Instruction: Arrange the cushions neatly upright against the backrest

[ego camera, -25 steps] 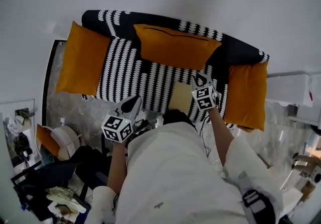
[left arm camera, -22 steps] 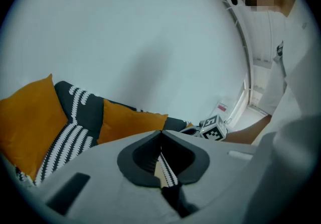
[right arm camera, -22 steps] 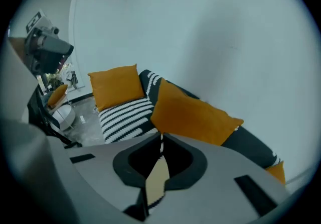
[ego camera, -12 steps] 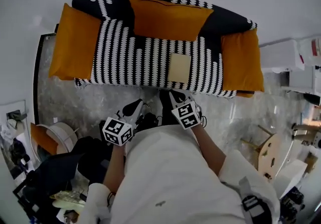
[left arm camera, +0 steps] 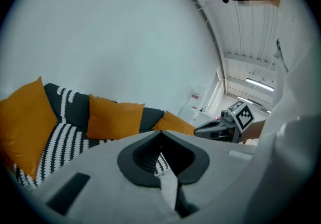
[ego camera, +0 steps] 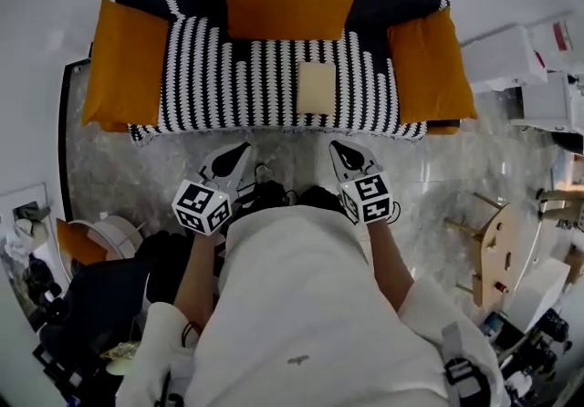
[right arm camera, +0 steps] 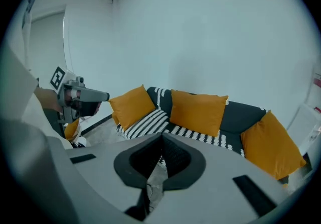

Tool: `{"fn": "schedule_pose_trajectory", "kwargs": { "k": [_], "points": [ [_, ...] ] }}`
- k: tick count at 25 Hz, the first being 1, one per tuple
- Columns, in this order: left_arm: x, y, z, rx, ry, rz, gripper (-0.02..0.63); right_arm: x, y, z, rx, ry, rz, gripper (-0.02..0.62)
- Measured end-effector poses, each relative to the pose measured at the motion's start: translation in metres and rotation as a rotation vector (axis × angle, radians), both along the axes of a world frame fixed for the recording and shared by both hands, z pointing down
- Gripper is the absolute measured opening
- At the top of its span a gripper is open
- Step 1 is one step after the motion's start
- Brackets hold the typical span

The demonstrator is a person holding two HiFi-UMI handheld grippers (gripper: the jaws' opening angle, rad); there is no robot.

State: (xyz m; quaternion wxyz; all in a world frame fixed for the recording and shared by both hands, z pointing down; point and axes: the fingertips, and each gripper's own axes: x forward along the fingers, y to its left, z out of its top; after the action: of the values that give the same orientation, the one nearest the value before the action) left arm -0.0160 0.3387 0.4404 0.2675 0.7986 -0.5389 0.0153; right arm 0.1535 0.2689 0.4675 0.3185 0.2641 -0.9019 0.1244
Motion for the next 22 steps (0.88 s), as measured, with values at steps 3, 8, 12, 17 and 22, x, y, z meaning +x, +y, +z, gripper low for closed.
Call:
{"fn": "schedule_pose_trajectory", "kwargs": {
  "k": [3,8,12,17,22],
  "points": [
    [0.022,-0.002,-0.016,0.038,-0.037,0.038,0.012,0.009,0.006,-0.025,0.018,-0.092,-0.004,0.008],
    [0.075,-0.001,-0.042,0.09,-0.145,0.101,0.012,0.041,0.015,-0.064,0.088,-0.17,-0.023,0.008],
    [0.088,0.008,-0.062,0.104,-0.113,0.021,0.012,0.086,0.032,-0.081,0.092,-0.226,-0.001,0.008],
    [0.122,0.033,-0.067,0.08,-0.154,-0.013,0.012,0.137,0.059,-0.081,0.071,-0.263,0.002,0.008],
    [0.165,0.049,-0.062,0.075,-0.146,-0.031,0.012,0.179,0.077,-0.071,0.04,-0.285,0.017,0.008]
  ]
}}
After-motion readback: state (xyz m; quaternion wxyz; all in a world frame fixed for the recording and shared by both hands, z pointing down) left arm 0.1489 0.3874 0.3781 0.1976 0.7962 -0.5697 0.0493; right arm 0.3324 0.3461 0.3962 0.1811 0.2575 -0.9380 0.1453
